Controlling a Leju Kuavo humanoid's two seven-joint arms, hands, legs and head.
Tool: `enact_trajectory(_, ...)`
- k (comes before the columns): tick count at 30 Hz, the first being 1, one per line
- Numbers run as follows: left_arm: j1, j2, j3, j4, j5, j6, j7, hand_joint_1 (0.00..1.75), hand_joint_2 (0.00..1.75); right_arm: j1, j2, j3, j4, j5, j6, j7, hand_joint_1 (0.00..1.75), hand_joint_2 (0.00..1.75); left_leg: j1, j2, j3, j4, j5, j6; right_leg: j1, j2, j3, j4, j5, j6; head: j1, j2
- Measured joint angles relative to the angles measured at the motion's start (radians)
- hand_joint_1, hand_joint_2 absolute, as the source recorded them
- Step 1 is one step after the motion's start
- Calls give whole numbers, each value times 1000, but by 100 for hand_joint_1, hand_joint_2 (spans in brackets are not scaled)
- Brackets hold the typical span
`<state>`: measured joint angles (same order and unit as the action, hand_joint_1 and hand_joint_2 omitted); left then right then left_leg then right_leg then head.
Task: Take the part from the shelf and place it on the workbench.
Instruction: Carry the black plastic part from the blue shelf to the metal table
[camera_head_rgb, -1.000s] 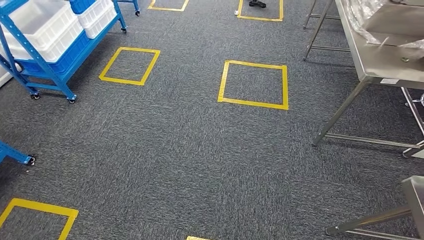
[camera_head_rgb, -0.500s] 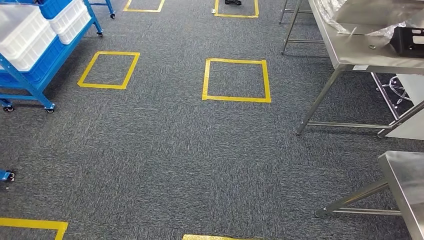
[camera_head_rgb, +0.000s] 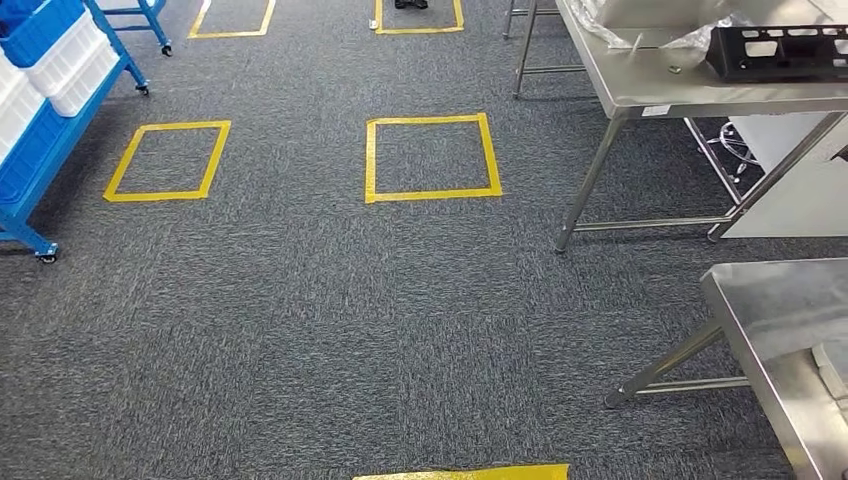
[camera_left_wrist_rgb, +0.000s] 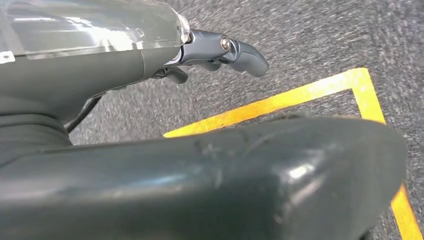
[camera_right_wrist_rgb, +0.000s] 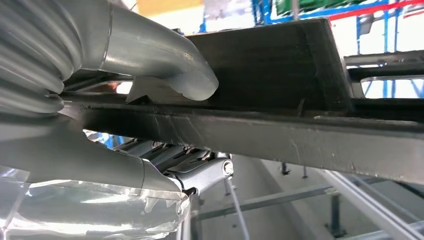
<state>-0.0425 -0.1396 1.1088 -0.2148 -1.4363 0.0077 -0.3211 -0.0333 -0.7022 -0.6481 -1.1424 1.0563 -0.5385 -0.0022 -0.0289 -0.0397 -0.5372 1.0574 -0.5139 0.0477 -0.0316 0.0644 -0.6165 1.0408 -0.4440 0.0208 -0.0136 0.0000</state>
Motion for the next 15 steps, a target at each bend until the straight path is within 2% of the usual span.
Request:
enact_trajectory(1,0,0,0,0,0,0,2,0,0,-1,4,0,0,3,0,0,175,175,-2,-8,12,-28,6,2,-2,8,-2,-1,3,5,0,0)
enact_trajectory(3,-2,0,1,0,0,0,7,0,0,-1,10,0,1,10,-1,1,175,175,-5,3,14,-43,11,6,-7,24,-6,-7,12,19,0,0)
enact_trajectory(5,-3,0,1,0,0,0,12,0,0,-2,11,0,2,15,-1,2,175,175,-5,21,21,-67,28,15,-9,9,-14,0,7,25,1,0)
enact_trajectory(7,-4,-1,1,0,0,0,16,0,0,-11,12,1,4,18,0,5,175,175,-2,39,24,-88,45,21,-5,-30,-46,71,-44,25,4,0)
enact_trajectory(9,-3,0,2,0,0,1,20,0,0,-22,12,3,6,20,1,11,175,175,-3,55,17,-89,48,24,-3,-51,-96,191,-107,30,5,0)
enact_trajectory(10,-2,-1,2,0,1,1,21,0,0,-24,13,6,8,21,1,13,175,175,-3,63,14,-87,48,24,-5,-55,-109,230,-119,34,5,0)
enact_trajectory(11,-2,-1,2,0,1,1,21,0,0,-26,13,8,10,22,1,15,175,175,-2,71,12,-84,48,23,-7,-58,-106,236,-114,38,5,0)
enact_trajectory(12,-2,-1,2,0,1,1,21,0,0,-27,13,9,11,23,1,15,175,175,-1,79,10,-79,45,20,-10,-64,-83,202,-91,42,5,0)
enact_trajectory(13,-2,-1,2,0,1,1,21,0,0,-29,13,10,11,24,1,16,175,175,0,86,7,-71,41,16,-13,-78,-44,138,-62,47,5,0)
enact_trajectory(14,-2,-1,2,0,0,0,21,0,0,-33,14,11,12,24,2,16,175,175,-2,92,4,-61,35,9,-12,-94,-9,76,-42,48,5,0)
enact_trajectory(15,-2,0,2,0,0,0,21,0,0,-37,14,12,13,25,1,16,175,175,-3,98,0,-50,29,3,-10,-105,17,28,-29,44,4,0)
